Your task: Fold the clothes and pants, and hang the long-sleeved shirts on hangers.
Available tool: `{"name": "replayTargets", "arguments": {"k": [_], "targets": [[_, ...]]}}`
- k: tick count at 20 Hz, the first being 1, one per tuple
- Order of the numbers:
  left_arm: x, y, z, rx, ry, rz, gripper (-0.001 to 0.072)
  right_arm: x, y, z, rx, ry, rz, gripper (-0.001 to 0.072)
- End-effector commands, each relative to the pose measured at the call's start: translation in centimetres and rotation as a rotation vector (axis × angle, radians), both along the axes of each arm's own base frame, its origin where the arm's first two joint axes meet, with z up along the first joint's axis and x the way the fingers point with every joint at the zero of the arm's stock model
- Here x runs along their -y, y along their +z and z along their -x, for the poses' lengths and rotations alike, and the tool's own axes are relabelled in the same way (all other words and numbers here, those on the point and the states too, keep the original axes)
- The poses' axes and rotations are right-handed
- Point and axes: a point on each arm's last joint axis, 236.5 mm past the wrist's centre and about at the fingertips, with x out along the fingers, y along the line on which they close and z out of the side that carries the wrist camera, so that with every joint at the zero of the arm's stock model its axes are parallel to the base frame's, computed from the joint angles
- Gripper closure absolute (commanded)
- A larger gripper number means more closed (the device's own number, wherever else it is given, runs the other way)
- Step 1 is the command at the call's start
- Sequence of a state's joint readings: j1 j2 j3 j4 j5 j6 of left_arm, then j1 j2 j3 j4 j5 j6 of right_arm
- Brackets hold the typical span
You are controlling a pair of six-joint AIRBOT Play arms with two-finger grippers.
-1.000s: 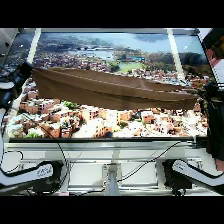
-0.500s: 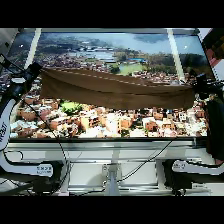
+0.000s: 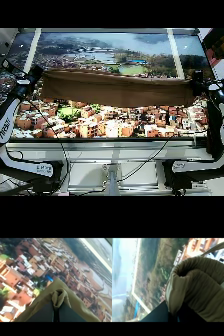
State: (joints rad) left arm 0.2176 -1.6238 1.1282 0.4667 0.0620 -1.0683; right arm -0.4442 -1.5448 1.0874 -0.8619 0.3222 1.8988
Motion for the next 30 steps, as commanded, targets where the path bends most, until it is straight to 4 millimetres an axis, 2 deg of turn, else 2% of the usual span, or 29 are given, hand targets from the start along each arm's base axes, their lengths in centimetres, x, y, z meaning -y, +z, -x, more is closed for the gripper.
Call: {"name": "replayTargets", "arguments": {"k": [1, 4, 7, 12, 13, 14, 15, 16, 19, 21, 24, 27, 28, 29, 30], "targets": [[-1.4, 0.2, 0.1, 0.043, 0.097, 0.05, 0.0689, 0.8, 0.2, -0.4, 0.026, -0.045, 0.005, 0.0682], [-1.1, -0.7, 0.0, 0.052, 0.132, 0.13, 0.0688, 0.6, 0.4, -0.7, 0.034, -0.041, 0.014, 0.0682], [0.0, -0.9, -0.5, 0.051, 0.113, 0.128, 0.0688, 0.8, 1.2, -1.4, 0.07, -0.056, 0.056, 0.0682], [1.0, 0.7, -2.9, 0.099, 0.095, 0.114, 0.0688, 1.1, 1.7, -1.9, 0.096, -0.073, 0.085, 0.0682], [1.0, 0.7, -3.3, 0.102, 0.094, 0.113, 0.0671, 1.1, 1.7, -1.9, 0.097, -0.073, 0.087, 0.0641], [1.1, 0.5, -3.5, 0.101, 0.091, 0.113, 0.0548, 1.1, 1.6, -1.9, 0.094, -0.068, 0.09, 0.0471], [1.4, 0.2, -3.5, 0.094, 0.084, 0.113, 0.0293, 1.1, 1.6, -1.9, 0.094, -0.066, 0.092, 0.0231], [1.4, 0.1, -3.5, 0.091, 0.08, 0.106, -0.0013, 1.1, 1.7, -1.9, 0.094, -0.066, 0.095, 0.0047], [1.6, 0.7, -3.6, 0.092, 0.058, 0.086, 0.0002, 1.2, 1.8, -1.8, 0.087, -0.05, 0.118, 0.0031], [1.9, 1.9, -3.5, 0.082, -0.009, 0.028, 0.0002, 1.5, 2.6, -1.6, 0.086, -0.033, 0.158, 0.0032], [1.4, 3.4, -1.8, -0.002, -0.157, -0.043, 0.0005, 3.4, 4.4, 0.3, 0.04, 0.032, 0.275, 0.0032], [-0.8, 3.5, 1.9, -0.1, -0.212, 0.07, 0.0006, 5.9, 4.7, 5.1, -0.095, 0.112, 0.311, 0.0033], [-1.6, 3.3, 3.5, -0.138, -0.231, 0.115, 0.0044, 6.7, 4.2, 7.1, -0.15, 0.126, 0.29, 0.0033], [-2.3, 3.1, 5.0, -0.172, -0.245, 0.158, 0.0126, 7.1, 3.2, 9.4, -0.215, 0.144, 0.246, 0.0034], [-3.0, 2.5, 6.7, -0.211, -0.252, 0.218, 0.0131, 6.9, 1.8, 11.6, -0.281, 0.17, 0.182, 0.0034]]}}
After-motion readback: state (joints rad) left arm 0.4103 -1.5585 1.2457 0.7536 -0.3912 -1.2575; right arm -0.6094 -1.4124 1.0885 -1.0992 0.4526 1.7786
